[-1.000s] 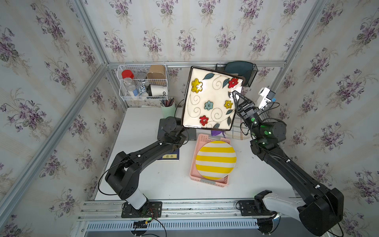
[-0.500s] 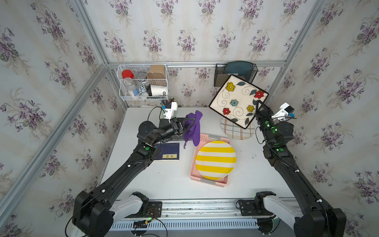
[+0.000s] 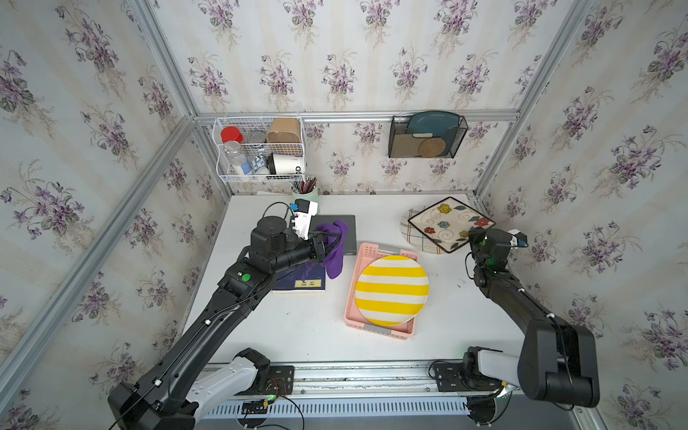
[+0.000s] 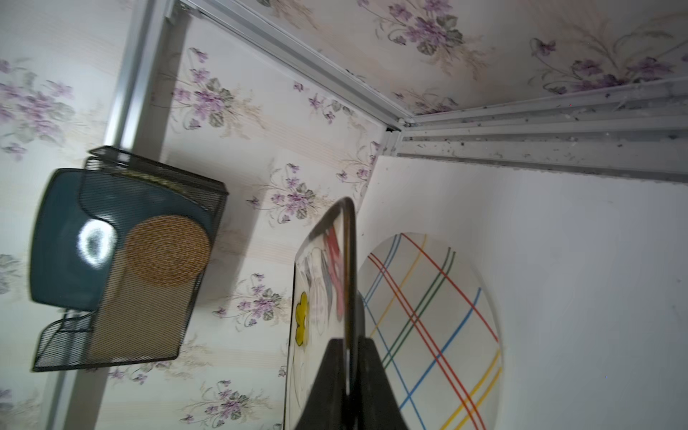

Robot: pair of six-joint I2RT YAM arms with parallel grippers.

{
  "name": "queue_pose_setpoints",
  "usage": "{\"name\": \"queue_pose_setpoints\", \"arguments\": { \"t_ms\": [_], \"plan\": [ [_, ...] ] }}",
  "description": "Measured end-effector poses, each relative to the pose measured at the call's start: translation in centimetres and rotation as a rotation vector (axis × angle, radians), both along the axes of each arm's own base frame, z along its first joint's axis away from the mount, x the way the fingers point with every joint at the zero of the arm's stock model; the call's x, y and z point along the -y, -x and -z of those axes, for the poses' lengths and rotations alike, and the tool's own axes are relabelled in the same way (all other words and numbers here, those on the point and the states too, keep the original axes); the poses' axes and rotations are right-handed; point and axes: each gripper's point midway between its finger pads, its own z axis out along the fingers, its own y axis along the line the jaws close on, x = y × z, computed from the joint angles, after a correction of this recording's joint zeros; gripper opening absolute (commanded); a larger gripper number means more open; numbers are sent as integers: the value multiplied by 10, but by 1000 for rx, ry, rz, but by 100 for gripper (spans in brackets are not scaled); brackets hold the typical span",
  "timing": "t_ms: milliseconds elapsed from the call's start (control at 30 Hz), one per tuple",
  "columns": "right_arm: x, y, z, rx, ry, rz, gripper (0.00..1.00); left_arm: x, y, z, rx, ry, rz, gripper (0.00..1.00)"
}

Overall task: Wipe the wet plate dry
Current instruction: Place the plate on the plate.

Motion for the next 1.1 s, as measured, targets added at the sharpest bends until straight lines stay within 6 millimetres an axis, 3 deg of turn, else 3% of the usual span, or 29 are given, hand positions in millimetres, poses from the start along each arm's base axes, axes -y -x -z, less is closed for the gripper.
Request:
{"name": "queue_pose_setpoints", "arguments": {
  "t_ms": [167,367,567,667,733,767,800,867,1100],
  "plan": [
    [2,-27,41,-56,-30,-12,0,2,-6,7,1,-24,-2,0],
    [-1,-57,67,-44,-53,-45,0,5,-12,12,-7,-40,0,0],
    [-3,-57,98,-84,-59,-57,0,9,-19,22,-33,-51,0,0],
    [-4,-55,106,-88,-62,-64,24,11,-21,25,-46,-49,0,0],
    [-5,-50,108,-73,-57,-68,62,12,-23,28,-53,-52,0,0],
    [-7,-46,111,-68,-56,-77,87,12,-24,30,-60,-55,-2,0],
    [-6,-41,114,-75,-53,-77,98,12,-25,31,-65,-60,-5,0],
    [-4,-39,114,-82,-34,-83,100,10,-27,32,-74,-76,-21,0],
    [19,-44,40,-26,116,-57,100,-11,-27,51,-72,-189,-105,0]
  ]
}}
